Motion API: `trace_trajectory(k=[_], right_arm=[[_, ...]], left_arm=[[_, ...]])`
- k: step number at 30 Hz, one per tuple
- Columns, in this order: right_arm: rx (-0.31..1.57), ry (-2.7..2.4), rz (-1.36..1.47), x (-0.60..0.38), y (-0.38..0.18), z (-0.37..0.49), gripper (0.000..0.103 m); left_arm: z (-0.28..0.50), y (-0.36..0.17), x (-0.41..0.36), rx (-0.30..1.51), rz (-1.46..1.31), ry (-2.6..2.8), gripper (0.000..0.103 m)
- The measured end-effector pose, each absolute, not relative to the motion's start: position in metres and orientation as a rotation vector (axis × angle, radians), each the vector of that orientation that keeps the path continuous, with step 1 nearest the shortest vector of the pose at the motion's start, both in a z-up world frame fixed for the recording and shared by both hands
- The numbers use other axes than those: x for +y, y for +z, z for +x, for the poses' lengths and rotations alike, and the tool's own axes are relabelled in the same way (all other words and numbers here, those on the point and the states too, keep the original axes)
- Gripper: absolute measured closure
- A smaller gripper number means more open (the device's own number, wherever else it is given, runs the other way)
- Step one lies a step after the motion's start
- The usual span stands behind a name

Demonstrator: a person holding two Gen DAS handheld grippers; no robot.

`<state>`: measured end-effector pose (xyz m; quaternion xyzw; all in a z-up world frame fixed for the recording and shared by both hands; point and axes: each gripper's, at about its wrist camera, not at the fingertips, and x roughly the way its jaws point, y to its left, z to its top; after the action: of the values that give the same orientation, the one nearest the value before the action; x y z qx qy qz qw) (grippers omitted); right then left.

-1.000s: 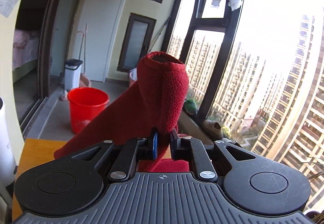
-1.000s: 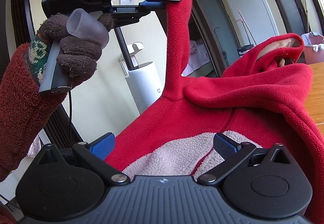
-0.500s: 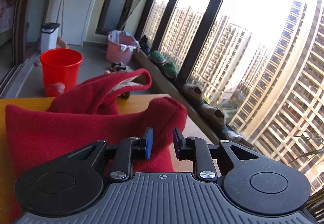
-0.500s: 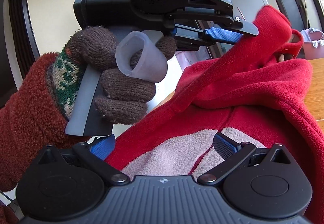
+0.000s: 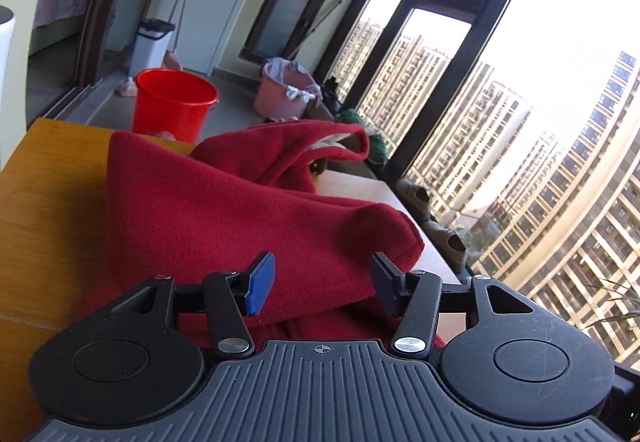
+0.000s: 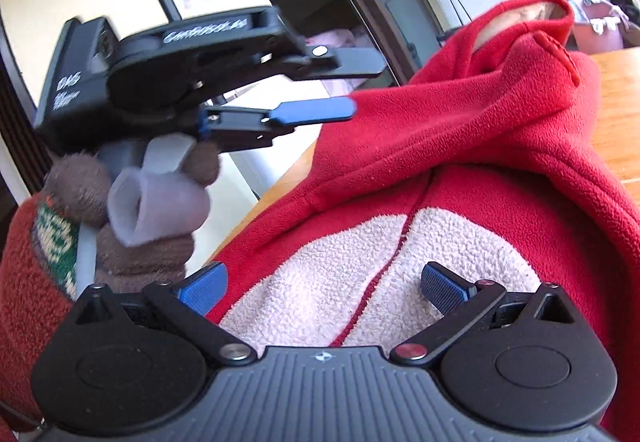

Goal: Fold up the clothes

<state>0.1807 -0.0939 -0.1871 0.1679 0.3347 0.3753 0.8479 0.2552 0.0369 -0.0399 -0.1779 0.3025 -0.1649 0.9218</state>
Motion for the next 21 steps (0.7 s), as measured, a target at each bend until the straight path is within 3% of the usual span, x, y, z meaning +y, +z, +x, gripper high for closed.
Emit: trace_trajectory(k=[2, 4, 6, 14, 16, 20, 21], right_arm=[[0.718, 0.794, 0.351, -0.093, -0.188, 0.184, 0.000], [0.730, 0.801, 0.338, -0.091, -0.189, 0.185, 0.000], [0.746, 0.811, 0.309, -0.087, -0.188, 0.187, 0.000], [0.807, 0.799, 0.267, -0.092, -0.173, 0.190, 0.000], [0.749, 0.732, 0.234, -0.101, -0.157, 0.185, 0.009], [0.583, 0.565, 0.108, -0.119, -0.118, 0.188, 0.056], [0.546, 0.507, 0.086, -0.122, -0.109, 0.196, 0.056]], left_arm=[[0.243, -0.050, 0.042, 0.628, -0.377, -0.333, 0.039], [0.233, -0.059, 0.043, 0.620, -0.381, -0.344, 0.026], [0.228, -0.064, 0.042, 0.600, -0.373, -0.359, 0.020], [0.226, -0.086, 0.061, 0.592, -0.457, -0.329, 0.013], [0.225, -0.087, 0.065, 0.585, -0.480, -0.330, 0.010], [0.225, -0.086, 0.054, 0.593, -0.424, -0.328, 0.005], [0.225, -0.085, 0.050, 0.594, -0.404, -0.327, 0.004]])
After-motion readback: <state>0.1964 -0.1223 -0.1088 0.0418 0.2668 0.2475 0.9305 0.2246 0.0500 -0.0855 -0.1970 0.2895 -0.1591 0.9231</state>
